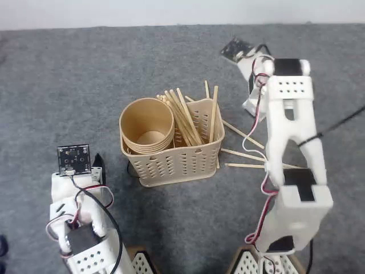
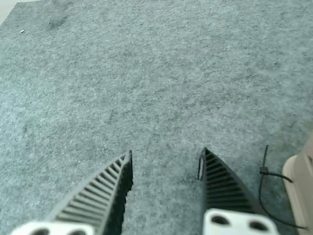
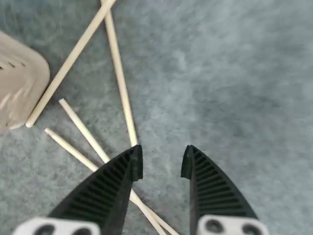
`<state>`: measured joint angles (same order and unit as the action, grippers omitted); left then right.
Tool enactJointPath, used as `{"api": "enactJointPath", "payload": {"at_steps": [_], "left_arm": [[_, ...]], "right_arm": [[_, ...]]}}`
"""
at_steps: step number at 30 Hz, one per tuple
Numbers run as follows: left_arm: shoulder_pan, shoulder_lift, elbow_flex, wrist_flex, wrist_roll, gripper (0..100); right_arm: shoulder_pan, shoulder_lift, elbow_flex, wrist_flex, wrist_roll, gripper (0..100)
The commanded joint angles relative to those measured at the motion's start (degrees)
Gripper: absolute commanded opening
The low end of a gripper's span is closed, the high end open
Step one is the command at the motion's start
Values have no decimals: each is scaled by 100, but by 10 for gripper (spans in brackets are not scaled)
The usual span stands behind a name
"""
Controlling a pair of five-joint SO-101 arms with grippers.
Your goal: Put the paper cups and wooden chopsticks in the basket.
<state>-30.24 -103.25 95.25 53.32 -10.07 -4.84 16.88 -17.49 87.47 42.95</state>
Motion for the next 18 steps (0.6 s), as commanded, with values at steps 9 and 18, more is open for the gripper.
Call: {"api": "enactJointPath", "payload": {"at_steps": [9, 18], "left_arm": [[53, -97, -22, -132, -18, 207], [53, -97, -13, -202, -18, 207]], "right_arm": [[-215, 1059, -255, -163, 378, 143], [-268, 1481, -255, -259, 448, 143]]}}
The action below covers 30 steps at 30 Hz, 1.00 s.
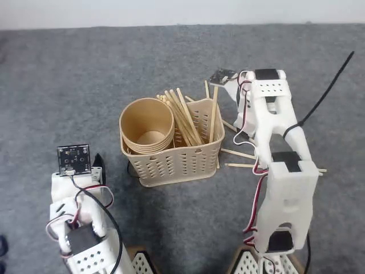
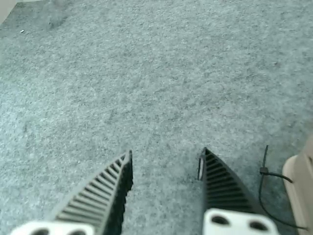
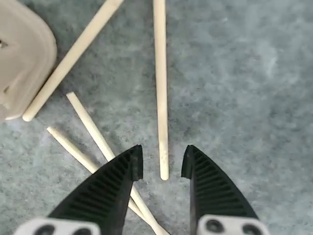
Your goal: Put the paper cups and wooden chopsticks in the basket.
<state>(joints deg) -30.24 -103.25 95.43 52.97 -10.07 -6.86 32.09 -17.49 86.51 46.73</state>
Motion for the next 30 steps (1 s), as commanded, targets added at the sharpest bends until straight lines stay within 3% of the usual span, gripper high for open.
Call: {"api": "enactJointPath", "payload": {"at_steps": [1, 13, 17, 30], "left_arm": [[53, -97, -31, -167, -18, 207], [53, -97, -31, -158, -18, 207], [53, -97, -31, -158, -18, 207], [53, -97, -31, -158, -18, 207]], "right_arm": [[-66, 4, -255, -207, 70, 143], [-66, 505, -255, -418, 70, 137], [-57, 505, -255, -585, 44, 9], [-13, 444, -316, -576, 70, 7]]}}
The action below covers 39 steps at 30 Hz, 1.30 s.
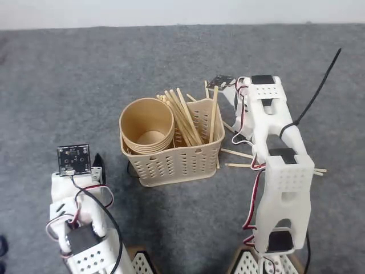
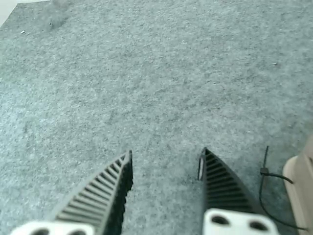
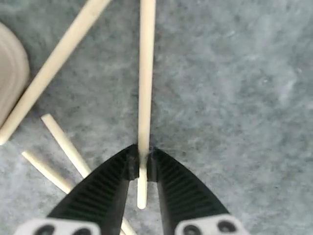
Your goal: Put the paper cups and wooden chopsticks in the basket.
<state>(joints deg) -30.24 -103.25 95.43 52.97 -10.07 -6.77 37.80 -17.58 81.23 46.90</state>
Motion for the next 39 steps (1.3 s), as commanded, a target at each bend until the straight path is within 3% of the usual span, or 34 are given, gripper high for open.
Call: {"api": "enactJointPath", "payload": {"at_steps": [1, 22, 39], "left_arm": [[53, -97, -31, -158, -18, 207], [53, -97, -31, -141, -18, 207], [53, -97, -31, -141, -18, 207]], "right_arm": [[-22, -180, -440, -13, 35, 7], [13, -3468, -853, 391, -571, 7], [-576, -5930, -774, 391, -2769, 7]]}}
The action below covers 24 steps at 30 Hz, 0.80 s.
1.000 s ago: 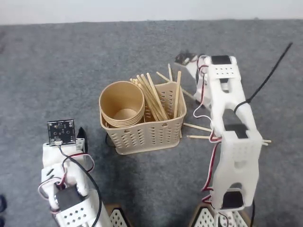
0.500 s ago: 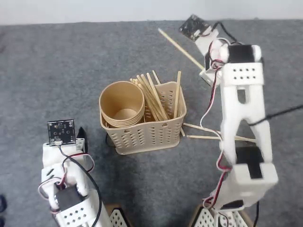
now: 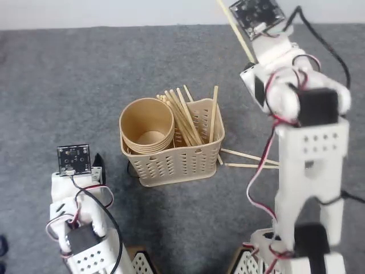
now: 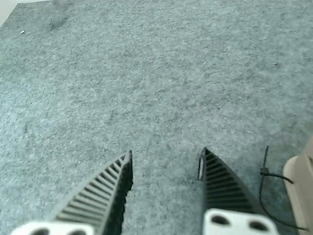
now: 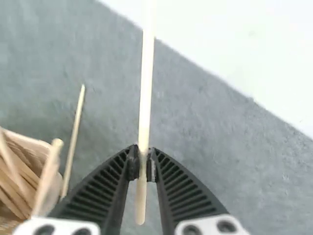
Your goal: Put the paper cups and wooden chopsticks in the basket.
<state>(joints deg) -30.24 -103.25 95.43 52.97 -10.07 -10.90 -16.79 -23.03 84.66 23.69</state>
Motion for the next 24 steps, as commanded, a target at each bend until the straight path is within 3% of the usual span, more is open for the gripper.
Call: {"api": "enactJointPath", "payload": {"at_steps": [1, 8, 15, 24], "left_arm": [[53, -97, -31, -141, -18, 207], [53, -97, -31, -141, -18, 207], [53, -97, -31, -141, -18, 207], [53, -97, -31, -149, -18, 207]], "right_arm": [[-233, -611, -132, 48, -615, 7], [-725, -1991, 1565, -734, -1521, 7], [-1068, -3670, 4527, -2686, -1600, 6], [-1886, -5015, 7209, -4444, -2048, 6]]}}
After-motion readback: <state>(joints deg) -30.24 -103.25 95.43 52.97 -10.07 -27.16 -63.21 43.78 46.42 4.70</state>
